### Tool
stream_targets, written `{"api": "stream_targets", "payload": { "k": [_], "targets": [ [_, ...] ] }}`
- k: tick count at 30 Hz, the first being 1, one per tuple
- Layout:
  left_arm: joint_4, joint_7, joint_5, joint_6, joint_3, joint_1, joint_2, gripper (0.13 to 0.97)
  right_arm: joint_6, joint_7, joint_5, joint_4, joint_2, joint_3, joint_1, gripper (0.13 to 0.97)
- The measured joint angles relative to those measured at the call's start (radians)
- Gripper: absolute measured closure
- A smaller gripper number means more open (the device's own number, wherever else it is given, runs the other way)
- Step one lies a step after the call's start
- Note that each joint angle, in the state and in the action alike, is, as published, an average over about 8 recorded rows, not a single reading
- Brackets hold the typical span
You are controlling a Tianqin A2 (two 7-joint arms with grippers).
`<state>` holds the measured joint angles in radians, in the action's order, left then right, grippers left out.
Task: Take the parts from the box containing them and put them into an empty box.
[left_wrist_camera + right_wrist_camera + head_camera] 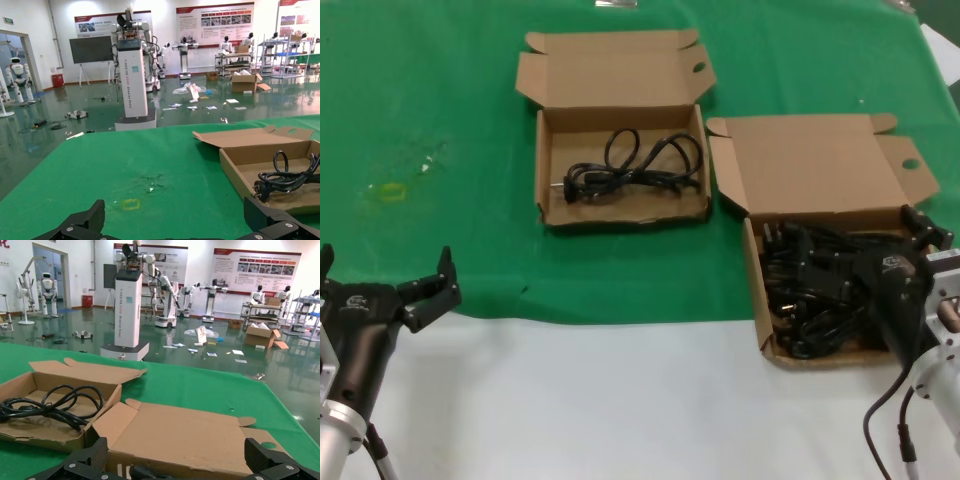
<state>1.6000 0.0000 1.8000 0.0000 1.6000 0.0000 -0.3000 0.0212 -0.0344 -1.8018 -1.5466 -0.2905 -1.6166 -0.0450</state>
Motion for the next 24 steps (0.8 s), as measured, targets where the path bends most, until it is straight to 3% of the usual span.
{"api": "stream_targets", "payload": {
  "k": [24],
  "targets": [
    [0.000,0.000,0.000,0.000,0.000,0.000,0.000,0.132,0.000,0.000,0.000,0.000,0.000,0.000,0.000,0.129]
  ]
}}
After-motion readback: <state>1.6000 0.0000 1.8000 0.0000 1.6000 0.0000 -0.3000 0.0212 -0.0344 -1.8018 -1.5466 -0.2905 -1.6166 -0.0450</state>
